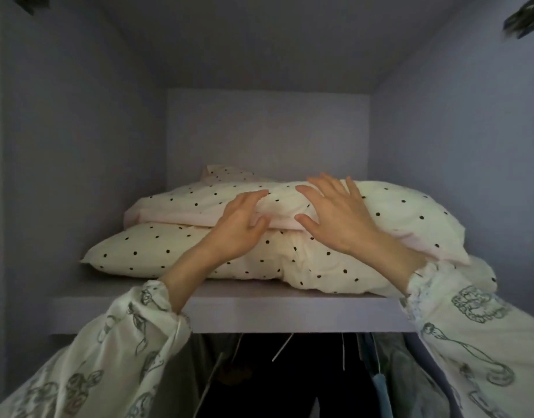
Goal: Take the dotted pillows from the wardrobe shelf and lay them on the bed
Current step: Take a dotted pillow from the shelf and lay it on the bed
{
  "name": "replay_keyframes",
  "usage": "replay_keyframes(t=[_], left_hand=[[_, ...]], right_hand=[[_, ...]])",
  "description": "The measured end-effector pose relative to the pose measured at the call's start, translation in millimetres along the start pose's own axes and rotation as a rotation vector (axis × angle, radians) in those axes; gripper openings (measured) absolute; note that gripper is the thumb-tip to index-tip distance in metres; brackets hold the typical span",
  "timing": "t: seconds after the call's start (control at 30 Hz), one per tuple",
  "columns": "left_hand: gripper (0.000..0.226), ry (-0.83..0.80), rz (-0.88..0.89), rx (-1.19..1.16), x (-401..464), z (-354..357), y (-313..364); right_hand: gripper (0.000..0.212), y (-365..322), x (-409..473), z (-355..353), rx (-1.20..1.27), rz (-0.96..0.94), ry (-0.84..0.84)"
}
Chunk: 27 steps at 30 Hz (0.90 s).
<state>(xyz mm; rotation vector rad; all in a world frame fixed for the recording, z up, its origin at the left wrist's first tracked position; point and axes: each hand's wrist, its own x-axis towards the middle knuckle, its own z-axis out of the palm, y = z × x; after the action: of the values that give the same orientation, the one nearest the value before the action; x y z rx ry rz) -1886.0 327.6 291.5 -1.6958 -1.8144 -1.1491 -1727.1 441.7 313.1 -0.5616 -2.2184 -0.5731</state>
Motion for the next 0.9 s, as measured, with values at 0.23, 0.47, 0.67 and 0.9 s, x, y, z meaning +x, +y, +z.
replay_keyframes(t=[0.23,0.47,0.67,0.9], left_hand=[[0.090,-0.125,-0.063,0.342,58,29,-33],[0.084,-0.028,0.006,0.452,74,37,-48],[0.071,0.008,0.035,0.486,77,37,-46],[0.094,0.080,0.093,0.547,82,21,-34]], right_hand=[[0.085,45,33,36,-0.204,-0.060,-0.085],[0.061,38,47,45,-0.297,-0.038,-0.034],[0.033,40,48,47,-0.301,-0.098,0.163],[0.038,49,43,40,-0.157,-0.046,0.557]])
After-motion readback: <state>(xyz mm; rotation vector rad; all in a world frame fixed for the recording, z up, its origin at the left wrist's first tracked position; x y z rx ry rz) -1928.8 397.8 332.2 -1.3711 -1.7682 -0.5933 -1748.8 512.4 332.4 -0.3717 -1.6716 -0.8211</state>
